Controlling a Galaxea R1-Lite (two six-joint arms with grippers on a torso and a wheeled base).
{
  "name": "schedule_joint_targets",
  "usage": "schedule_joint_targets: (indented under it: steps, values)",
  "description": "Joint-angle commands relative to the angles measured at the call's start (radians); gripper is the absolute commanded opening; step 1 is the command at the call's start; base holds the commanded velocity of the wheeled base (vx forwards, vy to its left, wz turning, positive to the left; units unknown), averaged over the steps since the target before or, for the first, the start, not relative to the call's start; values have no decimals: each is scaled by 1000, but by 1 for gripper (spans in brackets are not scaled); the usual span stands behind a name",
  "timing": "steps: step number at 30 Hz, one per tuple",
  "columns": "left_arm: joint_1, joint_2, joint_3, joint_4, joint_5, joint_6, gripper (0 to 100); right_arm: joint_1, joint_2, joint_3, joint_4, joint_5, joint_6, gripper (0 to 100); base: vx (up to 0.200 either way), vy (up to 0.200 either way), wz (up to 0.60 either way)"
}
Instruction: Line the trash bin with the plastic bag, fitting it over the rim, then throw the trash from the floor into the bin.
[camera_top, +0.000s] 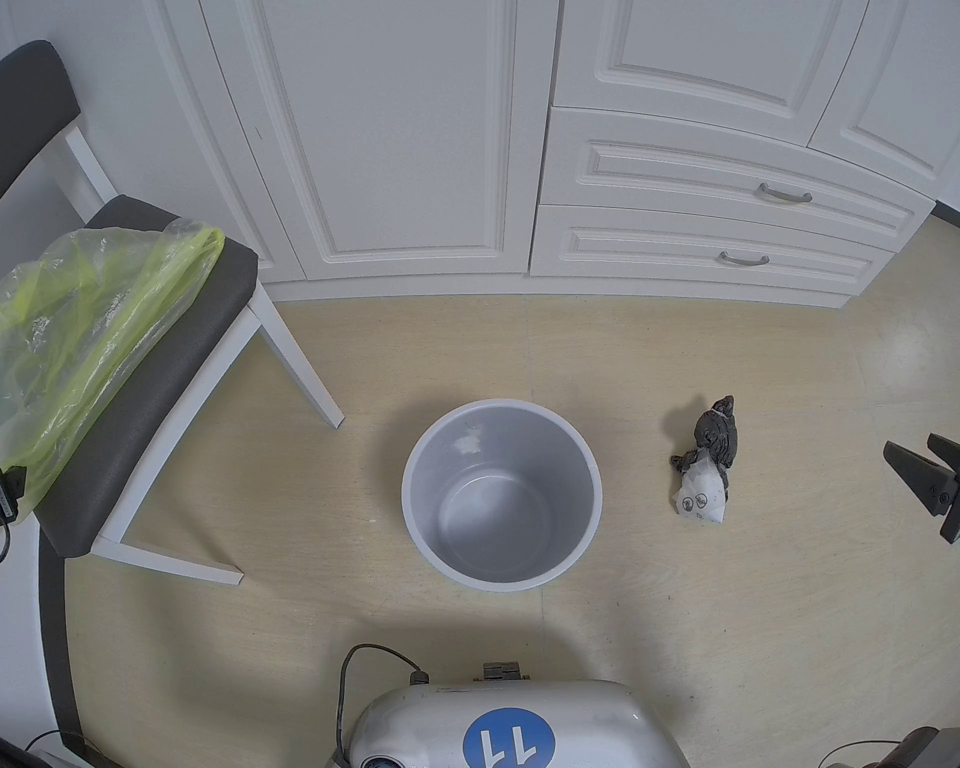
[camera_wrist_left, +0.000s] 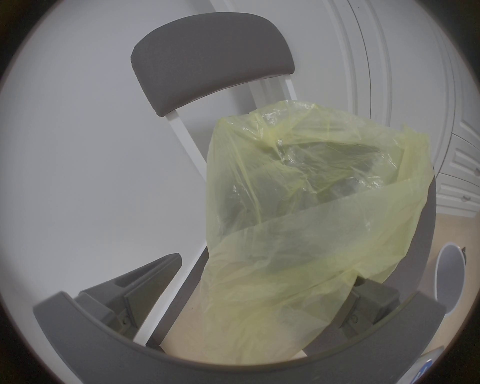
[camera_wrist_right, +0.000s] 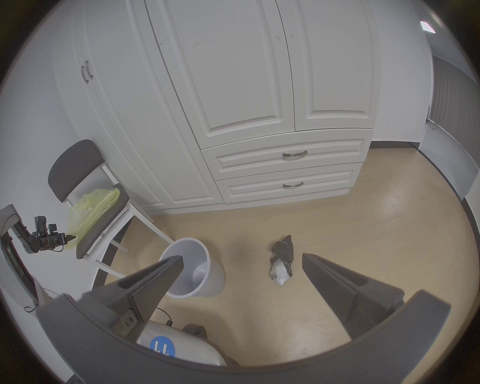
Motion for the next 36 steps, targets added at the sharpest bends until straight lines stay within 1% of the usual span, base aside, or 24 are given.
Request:
schedule_joint_targets:
  steps: [1, 6, 11, 18, 19, 22, 25, 31, 36]
  values:
    - [17, 9, -3, 0, 1, -4, 100, 12, 3, 13, -17, 1, 0, 100, 0, 0, 0]
    - [60, 12, -3, -9, -1, -1, 100, 12, 6, 35, -69, -1, -1, 100, 0, 0, 0]
    - [97, 12, 3, -34, -4, 0, 100, 12, 7, 36, -75, -1, -1, 100, 0, 0, 0]
    - [97, 14, 11, -35, -21, 0, 100, 12, 6, 38, -75, -1, -1, 100, 0, 0, 0]
    - [97, 14, 9, -35, -39, 0, 100, 12, 6, 39, -75, -1, -1, 100, 0, 0, 0]
    - [97, 14, 11, -35, -62, -3, 100, 12, 7, 39, -75, -1, 0, 100, 0, 0, 0]
    - [97, 14, 11, -37, -67, -3, 100, 12, 9, 39, -75, -1, 0, 100, 0, 0, 0]
    - [98, 26, 12, -84, -65, -4, 100, 12, 24, 41, -75, -1, 2, 100, 0, 0, 0]
    - [98, 80, 11, -130, -65, -4, 100, 12, 35, 42, -77, 1, 14, 100, 0, 0, 0]
